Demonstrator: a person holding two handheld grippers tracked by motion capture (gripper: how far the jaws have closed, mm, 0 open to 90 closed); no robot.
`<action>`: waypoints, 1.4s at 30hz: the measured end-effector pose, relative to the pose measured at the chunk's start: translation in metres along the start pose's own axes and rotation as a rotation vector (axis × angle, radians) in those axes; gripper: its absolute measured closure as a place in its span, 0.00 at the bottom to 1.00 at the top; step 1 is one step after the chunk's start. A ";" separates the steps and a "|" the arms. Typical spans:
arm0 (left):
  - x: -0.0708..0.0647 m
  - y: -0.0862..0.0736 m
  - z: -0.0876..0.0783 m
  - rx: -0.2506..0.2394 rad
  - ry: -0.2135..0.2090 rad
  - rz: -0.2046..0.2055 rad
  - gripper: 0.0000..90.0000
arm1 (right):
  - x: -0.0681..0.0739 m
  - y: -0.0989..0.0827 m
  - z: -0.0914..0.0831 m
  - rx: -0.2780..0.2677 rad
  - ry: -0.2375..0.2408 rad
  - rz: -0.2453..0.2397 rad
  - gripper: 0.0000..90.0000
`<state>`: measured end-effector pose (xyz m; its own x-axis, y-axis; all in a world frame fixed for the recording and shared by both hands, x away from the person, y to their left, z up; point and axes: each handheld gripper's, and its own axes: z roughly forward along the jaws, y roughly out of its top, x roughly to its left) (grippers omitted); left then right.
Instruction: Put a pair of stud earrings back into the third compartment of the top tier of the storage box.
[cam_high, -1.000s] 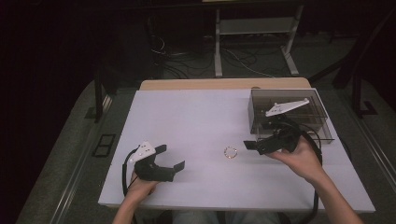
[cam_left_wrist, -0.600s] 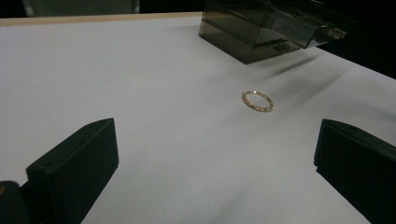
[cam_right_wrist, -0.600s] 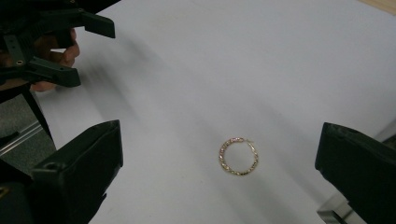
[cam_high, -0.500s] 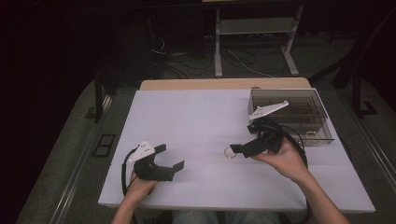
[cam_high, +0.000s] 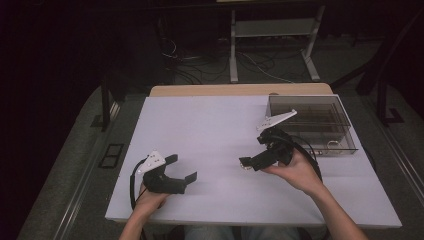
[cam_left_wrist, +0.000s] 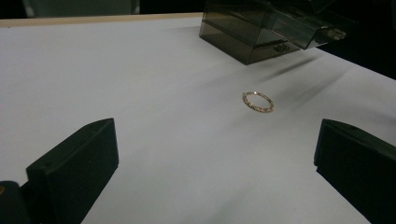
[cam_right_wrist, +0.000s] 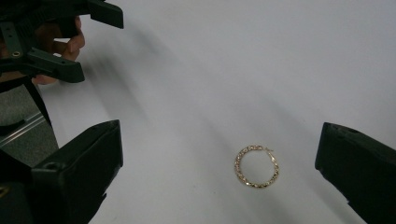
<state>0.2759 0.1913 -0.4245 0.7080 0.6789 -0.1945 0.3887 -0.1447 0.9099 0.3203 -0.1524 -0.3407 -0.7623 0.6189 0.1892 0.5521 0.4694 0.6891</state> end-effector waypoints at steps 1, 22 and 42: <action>0.000 0.000 0.000 0.000 0.000 0.001 0.00 | 0.001 0.000 0.002 0.004 -0.002 -0.004 0.00; 0.002 0.000 -0.004 -0.010 0.004 -0.016 0.00 | 0.001 0.001 0.045 0.087 0.005 -0.015 0.00; 0.003 0.000 -0.004 -0.011 0.000 -0.011 0.00 | -0.005 -0.006 0.076 0.175 0.000 -0.029 0.17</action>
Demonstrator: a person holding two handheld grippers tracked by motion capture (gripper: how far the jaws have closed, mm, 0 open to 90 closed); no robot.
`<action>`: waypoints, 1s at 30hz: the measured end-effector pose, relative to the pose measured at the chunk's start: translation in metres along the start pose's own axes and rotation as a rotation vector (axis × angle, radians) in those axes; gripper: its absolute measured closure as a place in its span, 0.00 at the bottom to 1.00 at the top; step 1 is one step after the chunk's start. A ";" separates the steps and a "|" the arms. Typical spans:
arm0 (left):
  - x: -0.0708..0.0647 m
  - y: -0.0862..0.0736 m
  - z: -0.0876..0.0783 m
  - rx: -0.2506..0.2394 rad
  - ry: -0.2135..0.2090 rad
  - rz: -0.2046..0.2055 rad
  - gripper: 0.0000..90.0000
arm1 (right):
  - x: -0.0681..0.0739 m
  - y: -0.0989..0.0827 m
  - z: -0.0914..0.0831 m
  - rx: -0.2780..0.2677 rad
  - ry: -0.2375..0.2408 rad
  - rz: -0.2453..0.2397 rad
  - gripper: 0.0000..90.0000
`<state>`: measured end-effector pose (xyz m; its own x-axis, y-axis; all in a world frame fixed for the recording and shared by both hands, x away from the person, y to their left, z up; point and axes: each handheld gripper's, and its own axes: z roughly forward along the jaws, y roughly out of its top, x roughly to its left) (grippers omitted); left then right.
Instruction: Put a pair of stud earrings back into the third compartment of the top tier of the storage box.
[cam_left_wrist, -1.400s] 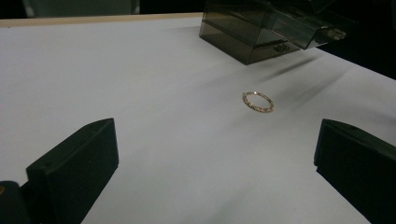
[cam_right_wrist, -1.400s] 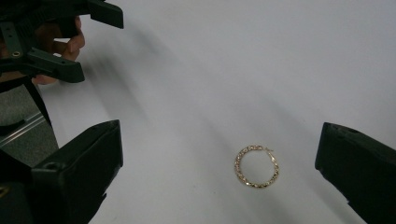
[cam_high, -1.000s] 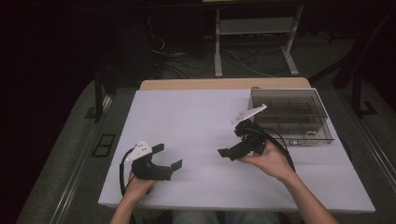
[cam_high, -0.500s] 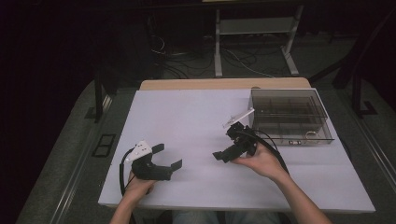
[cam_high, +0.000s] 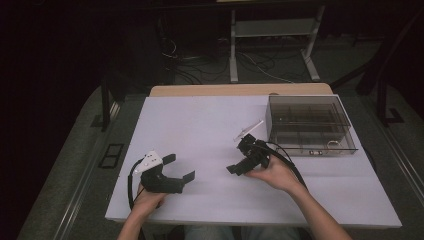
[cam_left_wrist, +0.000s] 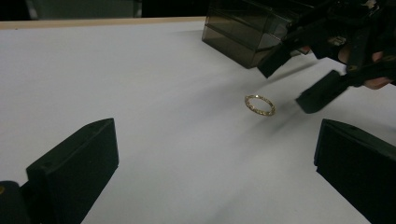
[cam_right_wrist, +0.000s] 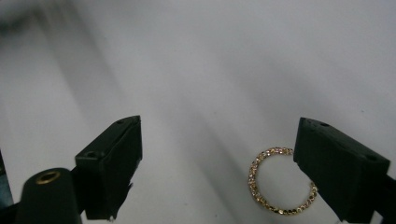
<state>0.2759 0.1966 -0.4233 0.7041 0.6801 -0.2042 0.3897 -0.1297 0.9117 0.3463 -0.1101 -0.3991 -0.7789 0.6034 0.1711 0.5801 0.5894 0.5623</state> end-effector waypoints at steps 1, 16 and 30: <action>0.000 0.000 0.000 0.000 0.000 0.000 0.00 | -0.001 0.000 0.001 0.004 -0.009 0.004 0.17; -0.001 0.000 0.001 0.005 0.000 -0.001 0.00 | -0.006 -0.014 0.011 0.032 -0.077 0.014 0.48; -0.001 0.000 0.002 0.007 -0.001 -0.001 0.00 | -0.012 -0.022 0.019 0.046 -0.104 0.047 0.71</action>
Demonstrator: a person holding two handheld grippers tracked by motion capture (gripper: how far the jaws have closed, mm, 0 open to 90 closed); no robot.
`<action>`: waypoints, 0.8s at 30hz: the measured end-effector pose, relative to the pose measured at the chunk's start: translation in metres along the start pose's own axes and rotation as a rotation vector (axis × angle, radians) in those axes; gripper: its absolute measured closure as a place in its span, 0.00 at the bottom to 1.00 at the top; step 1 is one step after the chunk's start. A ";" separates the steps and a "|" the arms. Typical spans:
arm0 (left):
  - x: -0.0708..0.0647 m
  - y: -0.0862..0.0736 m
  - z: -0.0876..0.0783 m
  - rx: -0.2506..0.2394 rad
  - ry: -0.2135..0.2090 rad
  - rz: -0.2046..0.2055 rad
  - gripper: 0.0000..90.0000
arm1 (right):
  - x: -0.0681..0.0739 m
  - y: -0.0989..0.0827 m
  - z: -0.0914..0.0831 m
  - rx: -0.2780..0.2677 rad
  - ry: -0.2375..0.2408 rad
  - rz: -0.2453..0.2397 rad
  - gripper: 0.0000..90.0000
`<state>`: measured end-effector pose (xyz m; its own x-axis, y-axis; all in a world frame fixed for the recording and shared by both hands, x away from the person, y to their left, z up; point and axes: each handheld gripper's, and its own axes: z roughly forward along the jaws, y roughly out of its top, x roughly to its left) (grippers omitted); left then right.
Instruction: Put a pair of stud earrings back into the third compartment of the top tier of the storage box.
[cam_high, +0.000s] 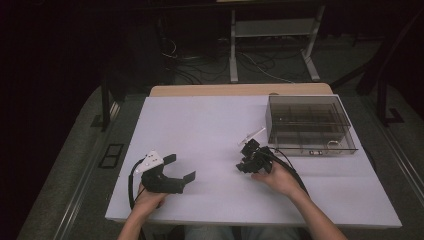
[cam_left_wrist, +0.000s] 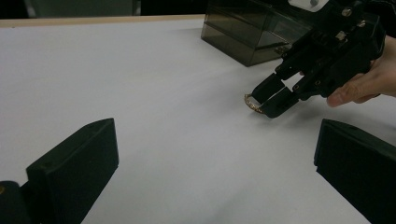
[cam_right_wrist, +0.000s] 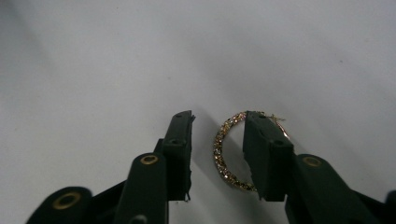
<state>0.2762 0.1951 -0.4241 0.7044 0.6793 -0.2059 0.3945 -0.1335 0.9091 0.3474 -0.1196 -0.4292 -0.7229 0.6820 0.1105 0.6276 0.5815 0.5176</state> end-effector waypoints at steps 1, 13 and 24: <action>0.000 0.000 0.000 0.000 0.000 0.000 0.00 | 0.000 0.000 0.000 -0.002 0.001 0.001 0.73; 0.000 0.000 0.000 -0.004 0.009 -0.003 0.00 | 0.001 -0.001 0.002 0.019 -0.004 0.000 0.90; 0.000 0.000 0.000 -0.001 0.008 -0.003 0.00 | 0.002 -0.001 0.001 0.031 -0.002 0.002 0.94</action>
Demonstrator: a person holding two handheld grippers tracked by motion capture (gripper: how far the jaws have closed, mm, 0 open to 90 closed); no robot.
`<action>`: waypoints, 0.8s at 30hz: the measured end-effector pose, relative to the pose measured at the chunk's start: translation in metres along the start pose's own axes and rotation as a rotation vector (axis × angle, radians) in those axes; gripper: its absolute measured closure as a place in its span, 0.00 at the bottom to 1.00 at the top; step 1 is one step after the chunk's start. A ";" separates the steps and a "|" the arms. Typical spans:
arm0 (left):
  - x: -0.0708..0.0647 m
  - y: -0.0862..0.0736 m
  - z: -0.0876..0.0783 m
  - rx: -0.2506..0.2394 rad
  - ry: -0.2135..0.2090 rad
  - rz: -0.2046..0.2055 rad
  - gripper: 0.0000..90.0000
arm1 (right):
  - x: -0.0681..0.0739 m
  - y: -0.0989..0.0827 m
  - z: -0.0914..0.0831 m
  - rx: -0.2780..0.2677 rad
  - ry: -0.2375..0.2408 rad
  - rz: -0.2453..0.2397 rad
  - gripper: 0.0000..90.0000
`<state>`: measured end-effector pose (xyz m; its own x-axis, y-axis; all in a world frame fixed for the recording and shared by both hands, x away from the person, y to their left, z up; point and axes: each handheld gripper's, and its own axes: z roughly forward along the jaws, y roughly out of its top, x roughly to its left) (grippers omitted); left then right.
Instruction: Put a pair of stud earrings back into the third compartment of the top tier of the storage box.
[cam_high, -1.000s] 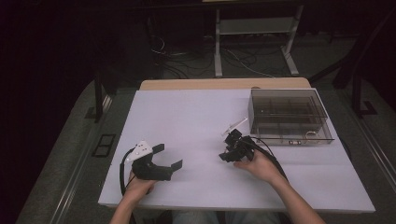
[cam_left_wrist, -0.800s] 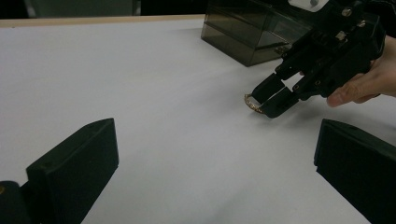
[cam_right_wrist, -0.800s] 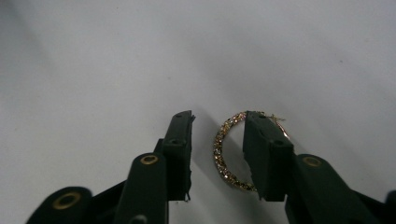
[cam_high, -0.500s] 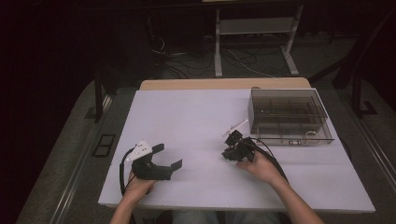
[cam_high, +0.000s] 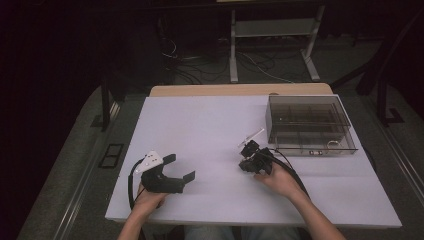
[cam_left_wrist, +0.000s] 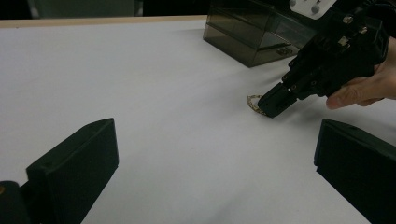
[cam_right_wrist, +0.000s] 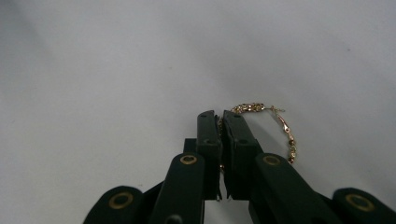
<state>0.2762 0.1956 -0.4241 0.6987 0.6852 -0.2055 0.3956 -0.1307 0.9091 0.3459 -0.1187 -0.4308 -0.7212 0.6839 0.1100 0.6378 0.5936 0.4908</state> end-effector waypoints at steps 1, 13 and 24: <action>0.000 0.000 0.000 0.001 0.000 0.001 0.00 | -0.001 0.000 0.000 0.002 0.008 0.002 0.94; 0.000 0.000 0.001 0.004 -0.002 0.001 0.00 | -0.001 0.000 -0.012 -0.039 0.077 0.024 0.94; 0.000 0.000 0.001 0.007 -0.002 0.006 0.00 | -0.003 0.000 -0.028 -0.084 0.130 0.049 0.94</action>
<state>0.2767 0.1947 -0.4248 0.7019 0.6834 -0.2008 0.3959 -0.1400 0.9076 0.3403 -0.1331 -0.4067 -0.7218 0.6477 0.2439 0.6526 0.5195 0.5516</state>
